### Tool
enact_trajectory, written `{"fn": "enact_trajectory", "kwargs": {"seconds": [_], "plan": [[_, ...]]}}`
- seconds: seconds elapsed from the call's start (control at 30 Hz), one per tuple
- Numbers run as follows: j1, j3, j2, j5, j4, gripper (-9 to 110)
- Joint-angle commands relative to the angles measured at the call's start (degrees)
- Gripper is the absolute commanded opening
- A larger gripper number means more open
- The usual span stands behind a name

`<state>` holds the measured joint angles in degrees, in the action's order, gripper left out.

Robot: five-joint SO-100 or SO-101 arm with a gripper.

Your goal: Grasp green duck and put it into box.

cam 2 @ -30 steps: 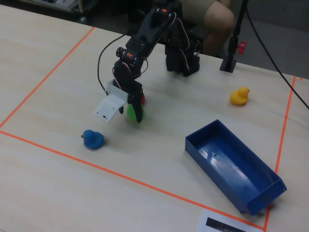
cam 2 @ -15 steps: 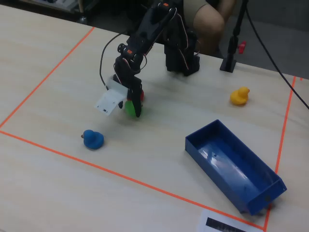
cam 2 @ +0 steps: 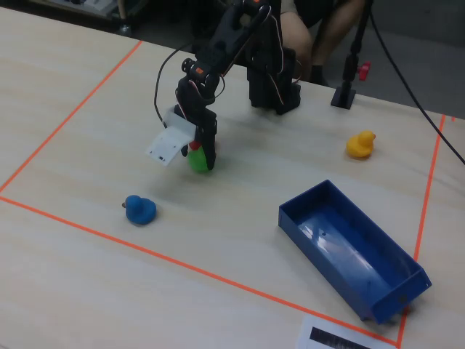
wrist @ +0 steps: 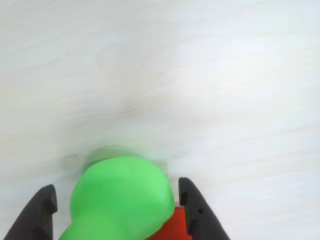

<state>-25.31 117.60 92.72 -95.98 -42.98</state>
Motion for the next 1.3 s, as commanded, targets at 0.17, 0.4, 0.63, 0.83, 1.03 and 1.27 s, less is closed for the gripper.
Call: {"fn": "enact_trajectory", "kwargs": {"seconds": [0.17,0.4,0.63,0.83,1.03,1.27], "plan": [[-0.26,1.85,3.16,0.26,3.16,34],[0.18,5.27,3.52,1.23,6.06,0],[0.88,4.92,4.04,2.64,2.72,0],[1.85,4.13,5.45,5.19,1.32,0],[8.44,-0.79,14.41,15.56,-8.00,0],[30.50,-5.10,30.23,33.93,-20.65,0]]}}
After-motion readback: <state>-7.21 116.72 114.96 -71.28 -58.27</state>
